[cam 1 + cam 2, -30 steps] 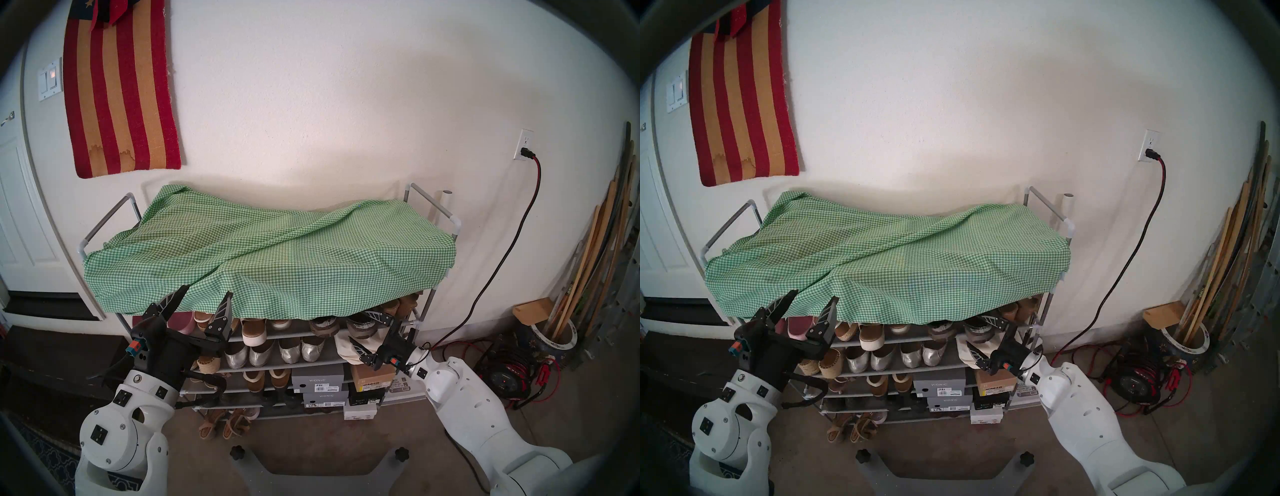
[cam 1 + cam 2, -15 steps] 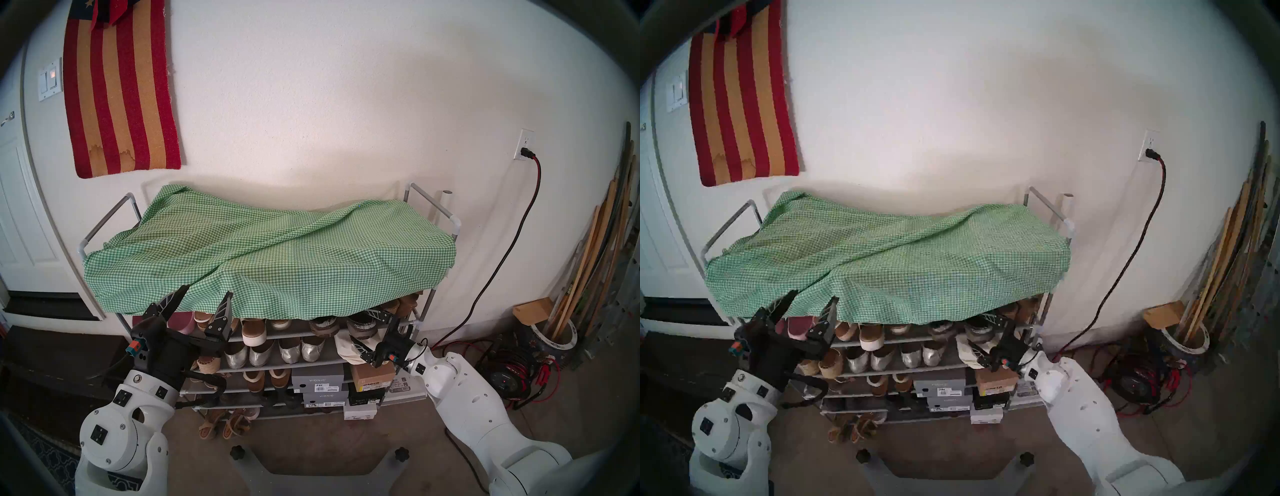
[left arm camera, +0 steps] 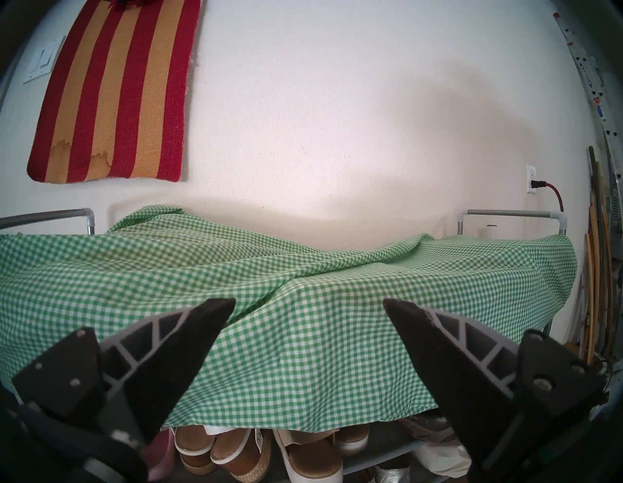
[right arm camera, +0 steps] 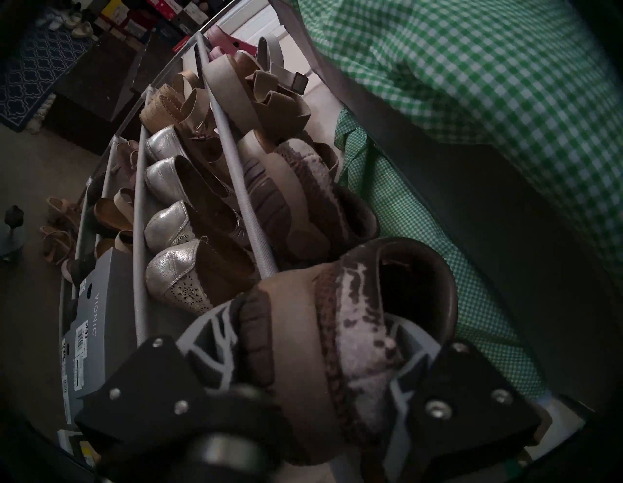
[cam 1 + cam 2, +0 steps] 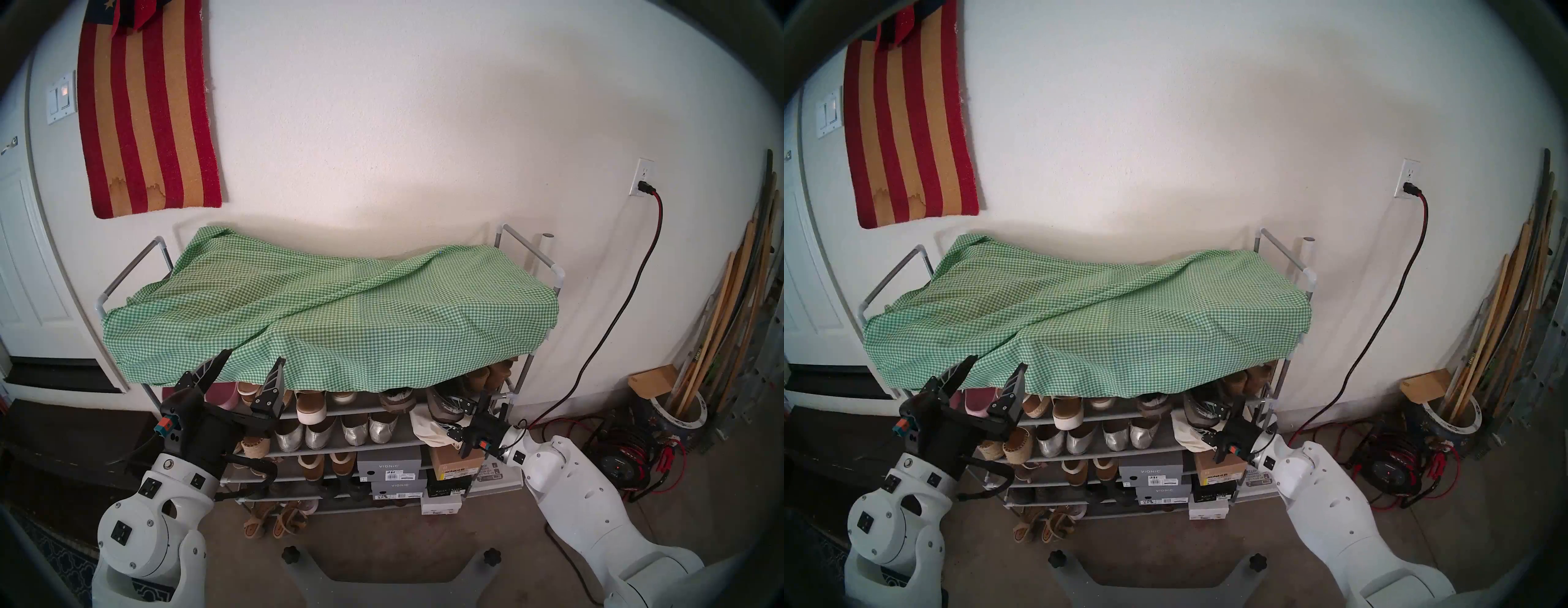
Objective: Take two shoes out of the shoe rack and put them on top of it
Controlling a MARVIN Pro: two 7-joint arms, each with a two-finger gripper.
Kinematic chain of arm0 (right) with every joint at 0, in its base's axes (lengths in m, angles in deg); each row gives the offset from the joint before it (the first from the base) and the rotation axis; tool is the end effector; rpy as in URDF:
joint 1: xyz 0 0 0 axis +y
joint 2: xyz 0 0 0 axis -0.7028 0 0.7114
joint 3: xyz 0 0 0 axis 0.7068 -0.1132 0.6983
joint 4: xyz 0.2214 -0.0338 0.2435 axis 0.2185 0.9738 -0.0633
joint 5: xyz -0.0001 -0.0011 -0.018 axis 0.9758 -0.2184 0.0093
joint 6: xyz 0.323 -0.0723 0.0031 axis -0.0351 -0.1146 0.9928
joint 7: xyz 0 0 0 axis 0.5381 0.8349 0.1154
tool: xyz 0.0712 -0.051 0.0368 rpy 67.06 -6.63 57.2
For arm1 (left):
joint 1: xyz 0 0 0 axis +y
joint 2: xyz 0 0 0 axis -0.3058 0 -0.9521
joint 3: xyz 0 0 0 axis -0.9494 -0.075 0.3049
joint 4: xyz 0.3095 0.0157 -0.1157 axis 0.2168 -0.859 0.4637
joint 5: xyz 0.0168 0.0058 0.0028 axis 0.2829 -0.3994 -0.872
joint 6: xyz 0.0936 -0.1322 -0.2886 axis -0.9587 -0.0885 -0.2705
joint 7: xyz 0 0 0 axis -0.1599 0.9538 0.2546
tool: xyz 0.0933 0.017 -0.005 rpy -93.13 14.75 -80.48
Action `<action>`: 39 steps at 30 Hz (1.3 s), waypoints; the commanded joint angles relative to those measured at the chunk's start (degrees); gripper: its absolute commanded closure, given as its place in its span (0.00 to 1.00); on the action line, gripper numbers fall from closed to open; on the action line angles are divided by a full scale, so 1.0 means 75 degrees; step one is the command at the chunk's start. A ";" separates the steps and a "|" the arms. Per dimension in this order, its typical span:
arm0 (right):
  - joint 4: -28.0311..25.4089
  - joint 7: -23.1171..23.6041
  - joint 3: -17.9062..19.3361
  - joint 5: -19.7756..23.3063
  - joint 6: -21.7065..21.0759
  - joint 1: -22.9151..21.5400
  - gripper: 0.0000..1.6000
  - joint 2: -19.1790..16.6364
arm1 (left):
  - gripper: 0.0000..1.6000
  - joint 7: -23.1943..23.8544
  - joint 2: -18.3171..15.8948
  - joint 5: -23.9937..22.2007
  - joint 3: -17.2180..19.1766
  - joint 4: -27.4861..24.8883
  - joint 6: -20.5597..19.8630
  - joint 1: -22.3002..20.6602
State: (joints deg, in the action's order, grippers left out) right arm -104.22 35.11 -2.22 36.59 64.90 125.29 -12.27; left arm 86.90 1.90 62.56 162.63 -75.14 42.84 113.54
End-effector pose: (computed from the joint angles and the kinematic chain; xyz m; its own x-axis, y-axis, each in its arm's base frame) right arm 0.4300 -0.0282 -0.4661 -0.5563 0.6226 0.5504 0.4967 -0.2819 0.8208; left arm 0.2164 0.0505 -0.2392 -0.1238 0.0201 0.9921 -0.1517 -0.9884 0.0011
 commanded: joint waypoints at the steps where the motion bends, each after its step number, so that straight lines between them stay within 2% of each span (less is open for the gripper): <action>1: -0.0472 -0.0017 0.0054 0.0140 0.0159 0.0352 1.00 -0.0118 | 0.00 0.0015 -0.0012 0.0001 -0.0007 0.0000 -0.0001 0.0005; 11: -0.1788 0.0434 0.0292 0.0758 0.0685 0.1181 1.00 -0.0717 | 0.00 0.0012 -0.0011 0.0001 -0.0008 0.0000 -0.0001 0.0005; 16: -0.2386 0.0602 0.0383 0.0966 0.0900 0.1776 1.00 -0.1017 | 0.00 0.0010 -0.0011 0.0001 -0.0008 0.0000 -0.0001 0.0005; 18: -0.2522 0.0653 0.0361 0.1070 0.0955 0.1907 1.00 -0.1154 | 0.00 0.0009 -0.0011 0.0001 -0.0008 0.0000 -0.0001 0.0005; 19: -0.2833 0.0723 0.0379 0.1192 0.0910 0.2182 1.00 -0.1336 | 0.00 0.0009 -0.0011 0.0001 -0.0008 0.0000 -0.0001 0.0005; 24: -0.3106 0.0876 0.0249 0.1387 0.0986 0.2567 1.00 -0.1742 | 0.00 0.0007 -0.0010 0.0001 -0.0009 0.0000 -0.0001 0.0004; 26: -0.3510 0.0871 0.0404 0.1489 0.0906 0.3038 1.00 -0.1915 | 0.00 0.0007 -0.0011 0.0001 -0.0009 0.0000 -0.0001 0.0005; 29: -0.3520 0.0889 0.0189 0.1714 0.1017 0.3006 1.00 -0.2180 | 0.00 0.0006 -0.0011 0.0001 -0.0009 0.0000 -0.0001 0.0005; 32: -0.3910 0.0944 0.0166 0.1898 0.1167 0.3300 1.00 -0.2448 | 0.00 0.0006 -0.0012 0.0001 -0.0009 0.0000 -0.0001 0.0005; 34: -0.4607 0.1020 0.0457 0.2051 0.1194 0.3985 1.00 -0.2676 | 0.00 0.0006 -0.0012 0.0001 -0.0009 0.0000 0.0000 0.0005; 37: -0.4802 0.1079 0.0450 0.2147 0.1270 0.4094 1.00 -0.2851 | 0.00 0.0006 -0.0012 0.0001 -0.0009 0.0000 0.0000 0.0005; 38: -0.4612 0.1096 0.0256 0.2241 0.1362 0.3864 1.00 -0.2948 | 0.00 0.0006 -0.0013 0.0001 -0.0009 0.0000 0.0000 0.0005; 39: -0.4804 0.1165 0.0340 0.2303 0.1362 0.4030 1.00 -0.3036 | 0.00 0.0007 -0.0013 0.0001 -0.0009 0.0000 0.0000 0.0005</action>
State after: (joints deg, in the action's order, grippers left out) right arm -134.01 43.06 0.02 50.42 72.89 149.23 -29.47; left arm 86.84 1.88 62.54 162.62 -75.14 42.85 113.54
